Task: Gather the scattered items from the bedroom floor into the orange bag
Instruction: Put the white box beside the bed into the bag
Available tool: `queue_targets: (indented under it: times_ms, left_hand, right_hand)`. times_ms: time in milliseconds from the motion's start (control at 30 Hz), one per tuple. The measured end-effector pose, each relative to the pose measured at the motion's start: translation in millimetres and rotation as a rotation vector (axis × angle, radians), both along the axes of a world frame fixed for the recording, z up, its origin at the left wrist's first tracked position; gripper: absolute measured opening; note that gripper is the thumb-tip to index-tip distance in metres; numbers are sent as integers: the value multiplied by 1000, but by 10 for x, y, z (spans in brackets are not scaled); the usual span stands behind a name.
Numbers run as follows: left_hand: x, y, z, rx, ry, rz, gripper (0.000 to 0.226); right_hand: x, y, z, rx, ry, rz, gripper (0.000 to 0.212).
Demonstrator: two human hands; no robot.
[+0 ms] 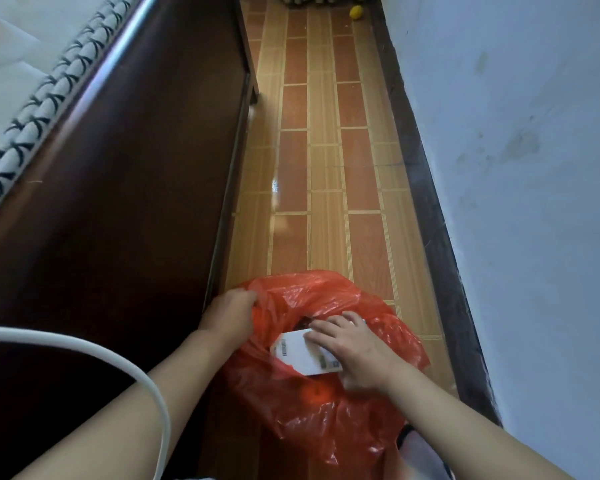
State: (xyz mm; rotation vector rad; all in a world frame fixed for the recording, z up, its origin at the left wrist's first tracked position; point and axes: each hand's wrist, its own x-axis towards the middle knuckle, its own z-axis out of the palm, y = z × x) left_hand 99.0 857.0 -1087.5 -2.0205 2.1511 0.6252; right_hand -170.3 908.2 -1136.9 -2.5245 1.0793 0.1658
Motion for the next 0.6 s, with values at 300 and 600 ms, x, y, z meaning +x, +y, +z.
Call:
queue_targets:
  times_ms: [300, 600]
  left_hand:
    - [130, 28, -127, 134, -40, -149, 24]
    - [80, 1, -203, 159, -164, -289, 62]
  right_hand:
    - [417, 44, -202, -157, -83, 40, 51]
    - [-99, -33, -149, -167, 113, -554, 61]
